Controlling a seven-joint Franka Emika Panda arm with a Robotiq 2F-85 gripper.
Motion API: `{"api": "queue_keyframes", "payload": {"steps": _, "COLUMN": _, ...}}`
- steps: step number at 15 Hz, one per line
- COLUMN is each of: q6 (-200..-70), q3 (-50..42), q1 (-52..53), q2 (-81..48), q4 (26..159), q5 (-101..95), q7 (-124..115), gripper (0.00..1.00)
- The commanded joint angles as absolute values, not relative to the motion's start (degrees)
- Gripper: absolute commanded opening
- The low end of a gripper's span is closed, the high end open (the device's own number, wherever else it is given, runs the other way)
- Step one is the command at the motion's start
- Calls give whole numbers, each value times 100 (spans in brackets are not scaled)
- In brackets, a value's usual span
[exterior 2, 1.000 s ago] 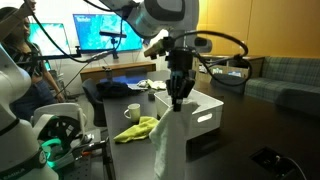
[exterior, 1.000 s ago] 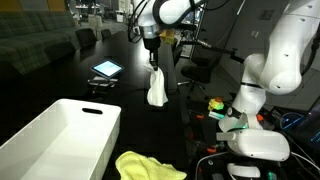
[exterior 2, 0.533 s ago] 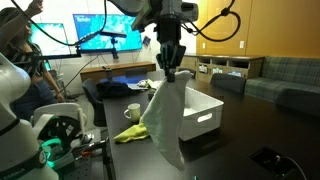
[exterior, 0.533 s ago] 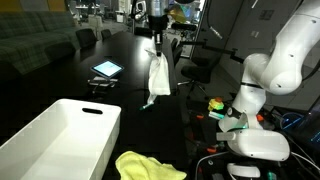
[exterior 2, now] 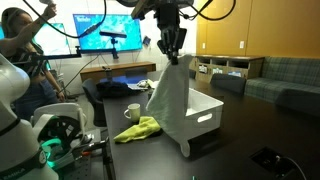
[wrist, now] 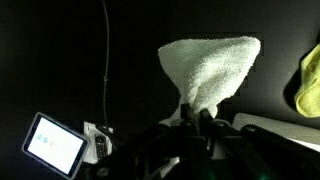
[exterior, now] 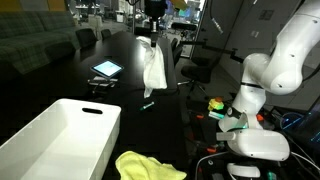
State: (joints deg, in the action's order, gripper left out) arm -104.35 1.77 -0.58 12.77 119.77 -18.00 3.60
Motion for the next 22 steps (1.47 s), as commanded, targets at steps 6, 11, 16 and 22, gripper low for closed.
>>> {"api": "queue_keyframes", "payload": {"steps": 6, "q6": -10227, "q3": 621, "q1": 286, "q2": 536, "q4": 10676, "q5": -2105, "q7": 118, "gripper": 3}}
{"api": "queue_keyframes", "payload": {"steps": 11, "q6": -10058, "q3": 844, "q1": 559, "q2": -191, "q4": 9717, "q5": -2244, "q7": -278, "gripper": 3}}
{"api": "queue_keyframes", "payload": {"steps": 16, "q6": -9863, "q3": 917, "q1": 921, "q2": -990, "q4": 8659, "q5": -2355, "q7": -667, "gripper": 3}}
{"api": "queue_keyframes", "payload": {"steps": 22, "q6": -9729, "q3": 818, "q1": 1283, "q2": -1875, "q4": 7626, "q5": -2434, "q7": -637, "gripper": 3}}
